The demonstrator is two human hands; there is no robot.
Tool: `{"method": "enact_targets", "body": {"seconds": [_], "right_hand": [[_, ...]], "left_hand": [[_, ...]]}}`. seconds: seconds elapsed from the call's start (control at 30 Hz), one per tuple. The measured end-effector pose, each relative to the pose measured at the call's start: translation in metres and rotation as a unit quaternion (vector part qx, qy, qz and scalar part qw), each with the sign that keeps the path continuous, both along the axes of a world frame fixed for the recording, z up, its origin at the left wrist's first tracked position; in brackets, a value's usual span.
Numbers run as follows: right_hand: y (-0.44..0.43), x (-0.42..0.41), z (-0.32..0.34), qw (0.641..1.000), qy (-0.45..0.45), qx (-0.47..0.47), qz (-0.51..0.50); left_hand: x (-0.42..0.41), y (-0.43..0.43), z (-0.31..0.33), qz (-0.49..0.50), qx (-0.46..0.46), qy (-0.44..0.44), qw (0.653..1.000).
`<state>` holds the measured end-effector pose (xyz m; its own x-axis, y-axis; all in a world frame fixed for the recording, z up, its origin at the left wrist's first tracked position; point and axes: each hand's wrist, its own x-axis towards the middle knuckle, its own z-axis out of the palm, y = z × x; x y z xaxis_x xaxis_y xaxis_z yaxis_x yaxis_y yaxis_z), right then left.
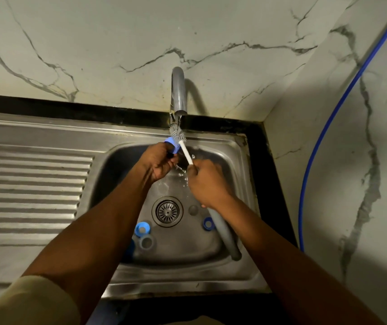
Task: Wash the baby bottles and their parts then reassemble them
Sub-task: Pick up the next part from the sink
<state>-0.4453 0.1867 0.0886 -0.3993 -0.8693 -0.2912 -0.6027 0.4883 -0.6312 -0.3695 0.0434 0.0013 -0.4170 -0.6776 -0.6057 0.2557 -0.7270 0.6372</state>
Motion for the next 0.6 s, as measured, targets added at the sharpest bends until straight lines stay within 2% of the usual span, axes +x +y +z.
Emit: {"method": "enact_targets", "body": {"seconds": [0.07, 0.23, 0.37, 0.53, 0.6], "right_hand": [[0.011, 0.002, -0.002, 1.000, -0.019, 0.007, 0.010], [-0.010, -0.004, -0.008, 0.998, -0.038, -0.008, -0.040], [0.006, 0.006, -0.009, 1.000, 0.009, -0.017, 0.008], [-0.005, -0.006, -0.011, 0.999, 0.024, -0.027, -0.039], [-0.007, -0.009, -0.010, 0.999, 0.030, -0.028, -0.029]], "left_hand": [[0.005, -0.003, -0.003, 0.035, 0.018, 0.007, 0.999], [-0.004, 0.009, 0.005, -0.044, -0.069, -0.013, 0.997], [-0.001, -0.012, 0.002, -0.009, -0.099, -0.078, 0.992], [-0.008, -0.004, 0.001, -0.153, -0.215, -0.142, 0.954], [-0.011, -0.005, -0.001, -0.155, -0.222, -0.141, 0.952]]}}
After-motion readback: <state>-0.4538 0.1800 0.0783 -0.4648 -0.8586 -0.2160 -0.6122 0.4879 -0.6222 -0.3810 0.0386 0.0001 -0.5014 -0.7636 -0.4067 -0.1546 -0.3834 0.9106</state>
